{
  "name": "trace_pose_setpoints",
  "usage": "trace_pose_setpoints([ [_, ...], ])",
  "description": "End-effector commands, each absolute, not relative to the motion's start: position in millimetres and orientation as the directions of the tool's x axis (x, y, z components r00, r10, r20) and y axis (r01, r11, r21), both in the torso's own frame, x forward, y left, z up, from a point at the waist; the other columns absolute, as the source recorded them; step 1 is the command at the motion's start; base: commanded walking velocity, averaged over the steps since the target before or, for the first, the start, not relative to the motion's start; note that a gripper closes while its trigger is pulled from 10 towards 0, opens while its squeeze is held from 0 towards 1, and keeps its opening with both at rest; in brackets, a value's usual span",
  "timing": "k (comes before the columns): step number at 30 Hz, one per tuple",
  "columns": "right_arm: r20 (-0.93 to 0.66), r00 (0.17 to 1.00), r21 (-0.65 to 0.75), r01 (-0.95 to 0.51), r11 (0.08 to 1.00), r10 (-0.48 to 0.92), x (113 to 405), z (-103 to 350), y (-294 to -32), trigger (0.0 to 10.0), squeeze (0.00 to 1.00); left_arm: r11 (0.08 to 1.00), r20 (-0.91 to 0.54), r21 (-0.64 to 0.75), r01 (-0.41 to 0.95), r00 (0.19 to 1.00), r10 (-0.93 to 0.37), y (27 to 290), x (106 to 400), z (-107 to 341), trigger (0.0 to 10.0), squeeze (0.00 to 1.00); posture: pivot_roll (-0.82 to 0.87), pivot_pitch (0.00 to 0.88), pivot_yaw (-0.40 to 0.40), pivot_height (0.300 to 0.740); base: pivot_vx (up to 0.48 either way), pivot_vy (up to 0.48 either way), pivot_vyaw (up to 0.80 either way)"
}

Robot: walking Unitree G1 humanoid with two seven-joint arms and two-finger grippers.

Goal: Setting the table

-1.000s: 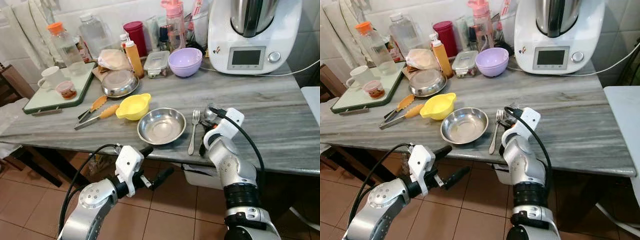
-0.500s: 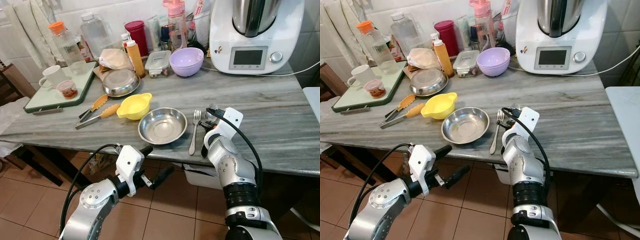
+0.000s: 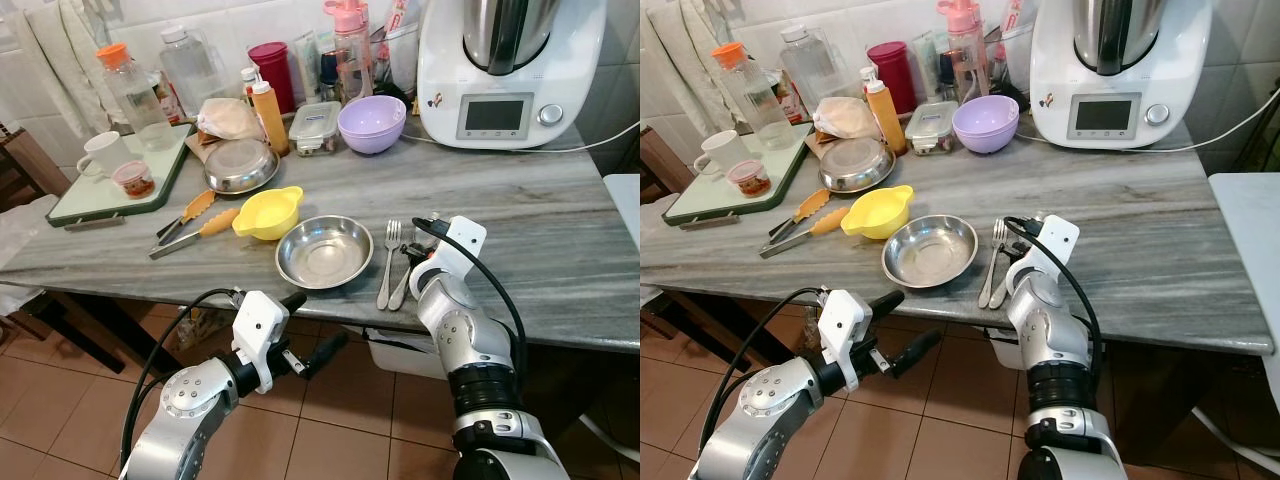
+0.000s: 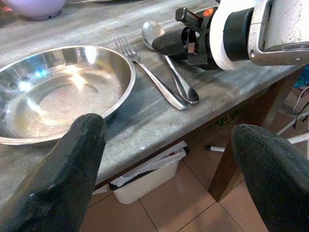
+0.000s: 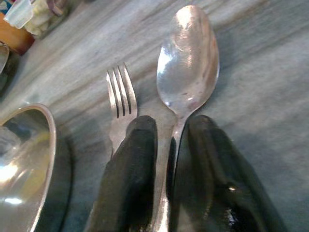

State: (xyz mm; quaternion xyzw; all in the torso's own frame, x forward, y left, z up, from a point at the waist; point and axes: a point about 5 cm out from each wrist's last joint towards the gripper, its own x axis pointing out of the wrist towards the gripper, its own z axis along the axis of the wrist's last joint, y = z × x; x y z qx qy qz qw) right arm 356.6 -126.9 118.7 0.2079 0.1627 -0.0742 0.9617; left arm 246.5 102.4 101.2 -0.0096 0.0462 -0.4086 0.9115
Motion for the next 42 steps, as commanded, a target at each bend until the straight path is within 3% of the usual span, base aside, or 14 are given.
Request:
trace_pose_setpoints([
  [1,-0.418,0.907,0.374,0.222,0.900,-0.050,352.2,103.1,-120.1,10.0,1.00,0.678,-0.099,-0.047,0.733,0.672,-0.734,106.1,246.5,98.5,10.0,0.00,-0.18,0.039,0.181,0.740,0.000,0.000,0.00],
  [21,-0.411,0.909,0.284,0.200,0.938,-0.069,348.9,98.3,-135.1,10.0,0.98,0.687,-0.098,-0.047,0.725,0.681,-0.725,104.0,248.1,98.3,10.0,0.00,-0.19,0.037,0.183,0.740,0.000,0.000,0.00],
  [22,-0.413,0.908,0.281,0.202,0.938,-0.072,348.9,98.3,-136.1,10.0,0.55,0.687,-0.098,-0.047,0.725,0.681,-0.725,103.9,248.2,98.3,10.0,0.00,-0.19,0.037,0.183,0.740,0.000,0.000,0.00],
  [23,-0.420,0.904,0.266,0.211,0.941,-0.084,348.7,98.2,-138.3,10.0,0.00,0.688,-0.098,-0.047,0.725,0.682,-0.725,103.7,248.7,98.3,10.0,0.00,-0.19,0.036,0.183,0.740,0.000,0.000,0.00],
  [32,-0.451,0.882,0.167,0.231,0.958,-0.134,342.7,96.6,-144.4,10.0,0.00,0.690,-0.098,-0.043,0.723,0.684,-0.723,104.3,249.6,98.6,10.0,0.00,-0.19,0.034,0.181,0.740,0.000,0.000,0.00],
  [33,-0.467,0.873,0.148,0.238,0.960,-0.144,339.5,93.4,-146.1,4.4,0.00,0.691,-0.098,-0.045,0.722,0.685,-0.722,104.3,249.5,98.4,10.0,0.00,-0.19,0.034,0.181,0.740,0.000,0.000,0.00],
  [34,-0.480,0.865,0.145,0.244,0.959,-0.147,337.1,90.7,-146.7,2.5,0.00,0.691,-0.097,-0.046,0.721,0.686,-0.722,104.3,249.4,98.3,10.0,0.00,-0.19,0.034,0.181,0.740,0.000,0.000,0.00],
  [35,-0.486,0.861,0.138,0.244,0.960,-0.150,336.0,89.6,-147.0,2.1,0.00,0.691,-0.097,-0.046,0.721,0.686,-0.721,104.3,249.5,98.3,10.0,0.00,-0.19,0.034,0.181,0.740,0.000,0.000,0.00],
  [37,-0.495,0.853,0.128,0.257,0.958,-0.163,334.2,88.1,-148.9,3.2,0.00,0.692,-0.097,-0.046,0.721,0.686,-0.721,104.4,249.8,98.3,10.0,0.00,-0.19,0.034,0.180,0.740,0.000,0.000,0.00],
  [42,-0.504,0.846,0.117,0.269,0.956,-0.176,331.3,88.9,-152.9,4.5,0.00,0.691,-0.097,-0.047,0.722,0.685,-0.722,104.5,250.1,98.2,10.0,0.00,-0.19,0.034,0.182,0.740,0.000,0.000,0.00],
])
